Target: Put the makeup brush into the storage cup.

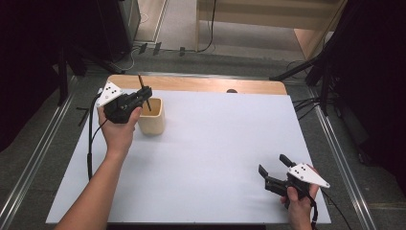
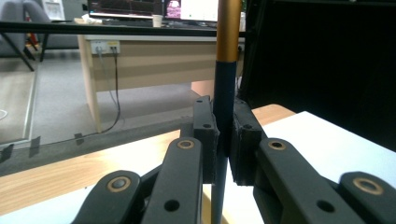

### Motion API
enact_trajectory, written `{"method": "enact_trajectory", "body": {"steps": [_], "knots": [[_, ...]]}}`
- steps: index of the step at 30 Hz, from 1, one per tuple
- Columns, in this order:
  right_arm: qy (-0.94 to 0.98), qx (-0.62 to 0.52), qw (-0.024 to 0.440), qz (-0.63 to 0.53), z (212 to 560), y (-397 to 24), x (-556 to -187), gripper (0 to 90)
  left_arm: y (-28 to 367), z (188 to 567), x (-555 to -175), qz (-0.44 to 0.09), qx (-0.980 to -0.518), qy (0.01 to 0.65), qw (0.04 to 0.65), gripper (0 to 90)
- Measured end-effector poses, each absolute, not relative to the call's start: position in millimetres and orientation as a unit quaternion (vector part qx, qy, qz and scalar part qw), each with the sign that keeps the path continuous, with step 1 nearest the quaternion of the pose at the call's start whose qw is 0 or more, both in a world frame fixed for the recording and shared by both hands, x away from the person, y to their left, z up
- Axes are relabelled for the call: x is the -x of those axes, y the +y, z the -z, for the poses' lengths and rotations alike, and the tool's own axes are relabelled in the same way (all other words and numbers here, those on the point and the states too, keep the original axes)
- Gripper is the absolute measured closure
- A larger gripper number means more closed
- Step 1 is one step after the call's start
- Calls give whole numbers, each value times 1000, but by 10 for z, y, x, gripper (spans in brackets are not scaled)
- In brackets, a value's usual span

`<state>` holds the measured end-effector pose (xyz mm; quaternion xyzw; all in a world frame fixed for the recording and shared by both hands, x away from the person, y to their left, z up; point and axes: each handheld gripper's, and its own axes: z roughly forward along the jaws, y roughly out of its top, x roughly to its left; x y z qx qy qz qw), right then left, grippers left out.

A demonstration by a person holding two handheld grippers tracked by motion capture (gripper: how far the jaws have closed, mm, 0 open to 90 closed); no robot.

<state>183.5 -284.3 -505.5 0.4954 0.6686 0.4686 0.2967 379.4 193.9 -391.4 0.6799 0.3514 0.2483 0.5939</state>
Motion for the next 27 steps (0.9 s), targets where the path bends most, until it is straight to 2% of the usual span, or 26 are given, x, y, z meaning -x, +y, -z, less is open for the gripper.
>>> {"method": "enact_trajectory", "body": {"steps": [18,27], "knots": [[670,-498,295,-465,5063,-2825,-1843,134,1974,4178,-3864,-252,-682,377,574,841],[671,-498,296,-462,5068,-2827,-1848,135,1949,4323,-3894,-235,-693,387,560,837]]}}
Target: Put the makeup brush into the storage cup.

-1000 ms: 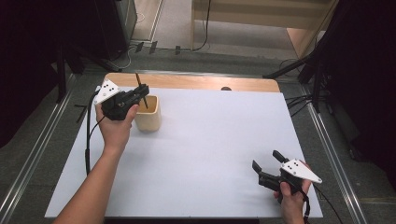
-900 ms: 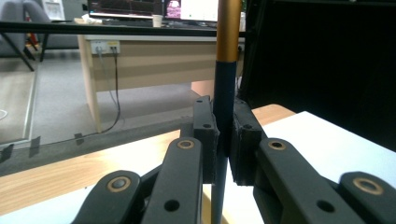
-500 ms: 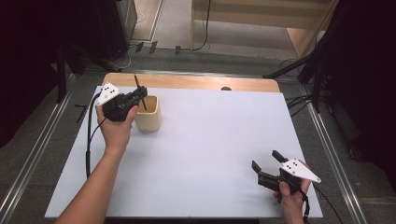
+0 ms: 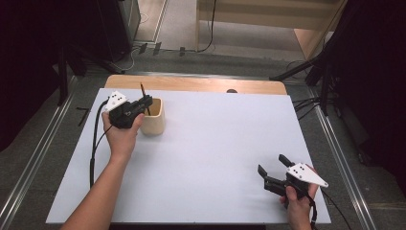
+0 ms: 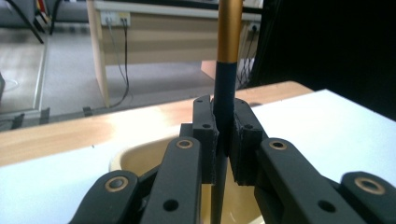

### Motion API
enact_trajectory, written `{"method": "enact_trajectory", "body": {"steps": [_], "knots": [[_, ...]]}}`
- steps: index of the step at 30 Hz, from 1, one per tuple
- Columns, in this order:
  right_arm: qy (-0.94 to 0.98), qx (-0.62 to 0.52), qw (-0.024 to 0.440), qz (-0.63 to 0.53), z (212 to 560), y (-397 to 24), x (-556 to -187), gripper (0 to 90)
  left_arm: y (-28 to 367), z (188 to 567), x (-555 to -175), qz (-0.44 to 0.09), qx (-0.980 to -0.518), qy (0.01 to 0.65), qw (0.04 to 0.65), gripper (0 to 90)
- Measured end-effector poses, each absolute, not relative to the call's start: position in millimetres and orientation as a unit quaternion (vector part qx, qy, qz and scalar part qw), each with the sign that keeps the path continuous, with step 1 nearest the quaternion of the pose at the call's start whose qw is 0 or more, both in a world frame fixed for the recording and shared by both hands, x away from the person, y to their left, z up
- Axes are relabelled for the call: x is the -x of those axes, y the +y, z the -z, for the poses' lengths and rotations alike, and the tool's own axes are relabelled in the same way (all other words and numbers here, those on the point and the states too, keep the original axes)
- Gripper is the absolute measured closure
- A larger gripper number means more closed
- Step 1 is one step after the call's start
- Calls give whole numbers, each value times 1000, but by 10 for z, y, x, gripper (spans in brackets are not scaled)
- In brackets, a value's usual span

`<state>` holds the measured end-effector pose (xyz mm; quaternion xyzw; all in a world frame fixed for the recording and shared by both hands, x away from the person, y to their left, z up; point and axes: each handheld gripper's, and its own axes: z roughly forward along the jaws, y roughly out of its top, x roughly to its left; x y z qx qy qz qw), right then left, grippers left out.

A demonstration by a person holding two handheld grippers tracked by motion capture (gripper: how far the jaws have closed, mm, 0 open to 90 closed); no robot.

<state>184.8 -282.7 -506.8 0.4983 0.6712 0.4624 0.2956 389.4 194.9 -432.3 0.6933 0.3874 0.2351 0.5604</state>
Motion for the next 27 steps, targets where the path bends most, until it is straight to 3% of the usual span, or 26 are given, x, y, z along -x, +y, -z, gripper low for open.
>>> {"method": "enact_trajectory", "body": {"steps": [11,16,21,27], "knots": [[671,-502,294,-461,5076,-2828,-1855,135,1943,4431,-3920,-219,-706,396,544,826],[671,-501,294,-460,5078,-2823,-1858,135,1931,4423,-3909,-215,-712,390,542,751],[672,-501,294,-460,5078,-2817,-1860,135,1947,4393,-3877,-198,-712,378,557,612],[671,-502,294,-460,5080,-2820,-1862,135,1974,4297,-3751,-204,-715,369,558,286]]}}
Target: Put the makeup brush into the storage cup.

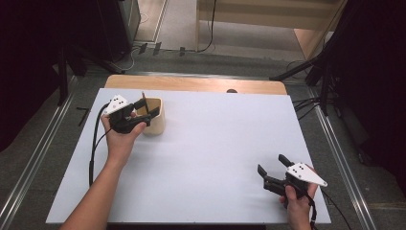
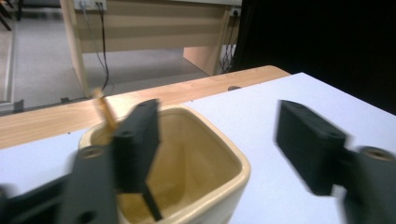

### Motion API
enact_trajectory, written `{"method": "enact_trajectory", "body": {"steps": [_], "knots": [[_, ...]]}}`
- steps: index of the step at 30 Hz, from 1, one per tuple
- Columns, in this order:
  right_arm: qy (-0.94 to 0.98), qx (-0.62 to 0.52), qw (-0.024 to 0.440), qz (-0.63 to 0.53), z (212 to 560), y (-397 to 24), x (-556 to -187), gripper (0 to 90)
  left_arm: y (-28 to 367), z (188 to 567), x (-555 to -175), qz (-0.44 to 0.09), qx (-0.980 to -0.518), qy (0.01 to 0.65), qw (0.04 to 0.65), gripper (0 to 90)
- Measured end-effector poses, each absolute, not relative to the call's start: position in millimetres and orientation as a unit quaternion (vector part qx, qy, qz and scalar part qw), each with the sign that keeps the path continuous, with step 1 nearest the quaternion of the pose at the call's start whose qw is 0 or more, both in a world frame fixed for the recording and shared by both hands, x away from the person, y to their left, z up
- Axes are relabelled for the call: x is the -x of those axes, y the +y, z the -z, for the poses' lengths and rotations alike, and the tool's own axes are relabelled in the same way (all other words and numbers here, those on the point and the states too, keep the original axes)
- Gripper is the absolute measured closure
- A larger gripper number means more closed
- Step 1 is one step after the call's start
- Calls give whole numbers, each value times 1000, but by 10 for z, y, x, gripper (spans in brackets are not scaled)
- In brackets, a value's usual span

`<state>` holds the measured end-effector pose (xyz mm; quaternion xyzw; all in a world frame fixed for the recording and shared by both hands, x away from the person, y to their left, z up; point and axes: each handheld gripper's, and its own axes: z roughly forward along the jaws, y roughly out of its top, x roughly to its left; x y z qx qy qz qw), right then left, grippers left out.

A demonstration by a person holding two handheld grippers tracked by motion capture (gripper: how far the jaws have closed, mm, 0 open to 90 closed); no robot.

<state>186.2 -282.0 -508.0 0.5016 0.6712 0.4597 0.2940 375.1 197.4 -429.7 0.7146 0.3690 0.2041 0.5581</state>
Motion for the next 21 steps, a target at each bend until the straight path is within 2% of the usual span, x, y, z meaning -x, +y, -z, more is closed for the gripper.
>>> {"method": "enact_trajectory", "body": {"steps": [2,5,21], "knots": [[671,-501,294,-461,5080,-2818,-1864,135,1996,4269,-3703,-198,-713,371,561,126],[672,-501,293,-460,5083,-2816,-1866,135,2038,4250,-3625,-188,-719,359,565,2],[672,-499,293,-463,5072,-2799,-1865,135,2329,4337,-3233,-194,-723,360,557,0]]}}
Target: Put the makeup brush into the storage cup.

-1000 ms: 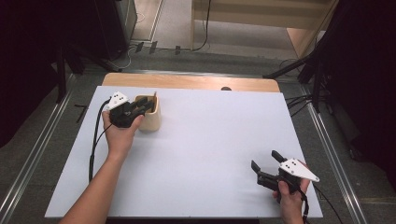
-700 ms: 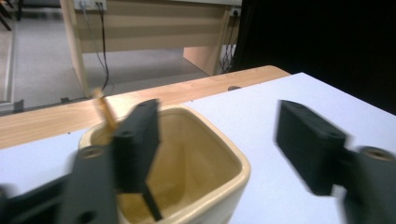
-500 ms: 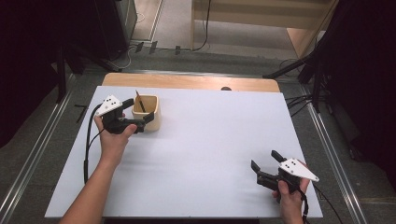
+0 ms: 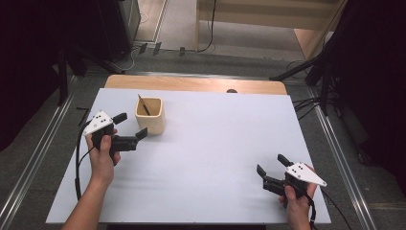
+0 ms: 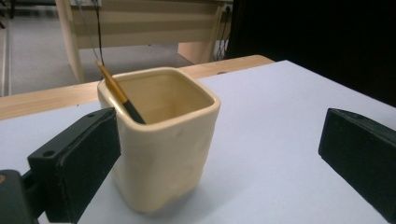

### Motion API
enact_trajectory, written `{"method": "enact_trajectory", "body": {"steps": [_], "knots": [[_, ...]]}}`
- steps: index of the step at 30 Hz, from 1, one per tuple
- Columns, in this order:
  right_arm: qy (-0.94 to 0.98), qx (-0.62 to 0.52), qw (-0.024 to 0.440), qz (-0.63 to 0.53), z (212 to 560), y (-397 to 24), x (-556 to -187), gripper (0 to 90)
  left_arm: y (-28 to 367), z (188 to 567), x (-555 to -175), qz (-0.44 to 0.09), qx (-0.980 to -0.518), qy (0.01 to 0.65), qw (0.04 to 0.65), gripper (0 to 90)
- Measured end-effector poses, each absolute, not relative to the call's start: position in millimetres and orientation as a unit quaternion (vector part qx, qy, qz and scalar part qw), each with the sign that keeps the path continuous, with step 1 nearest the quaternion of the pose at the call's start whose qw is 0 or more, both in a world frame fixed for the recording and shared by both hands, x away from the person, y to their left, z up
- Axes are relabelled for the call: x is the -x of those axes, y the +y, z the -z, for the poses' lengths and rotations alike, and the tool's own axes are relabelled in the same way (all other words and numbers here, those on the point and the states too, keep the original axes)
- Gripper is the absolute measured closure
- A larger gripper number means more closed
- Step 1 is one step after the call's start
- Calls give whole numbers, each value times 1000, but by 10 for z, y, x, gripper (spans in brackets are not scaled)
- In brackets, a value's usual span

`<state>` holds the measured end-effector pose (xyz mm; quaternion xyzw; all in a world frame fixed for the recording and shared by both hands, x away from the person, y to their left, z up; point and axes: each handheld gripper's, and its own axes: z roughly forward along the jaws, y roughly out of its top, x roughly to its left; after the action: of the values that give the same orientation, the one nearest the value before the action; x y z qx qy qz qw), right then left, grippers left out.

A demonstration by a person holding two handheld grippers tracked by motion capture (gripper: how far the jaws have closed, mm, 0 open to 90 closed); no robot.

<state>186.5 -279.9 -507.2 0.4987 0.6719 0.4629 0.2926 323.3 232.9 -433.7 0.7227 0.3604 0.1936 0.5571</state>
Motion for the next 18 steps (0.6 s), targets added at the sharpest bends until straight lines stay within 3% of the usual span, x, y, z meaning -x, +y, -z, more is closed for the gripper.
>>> {"method": "enact_trajectory", "body": {"steps": [18], "knots": [[674,-496,294,-462,5074,-2787,-1868,135,2425,4552,-2923,-185,-729,363,550,0]]}}
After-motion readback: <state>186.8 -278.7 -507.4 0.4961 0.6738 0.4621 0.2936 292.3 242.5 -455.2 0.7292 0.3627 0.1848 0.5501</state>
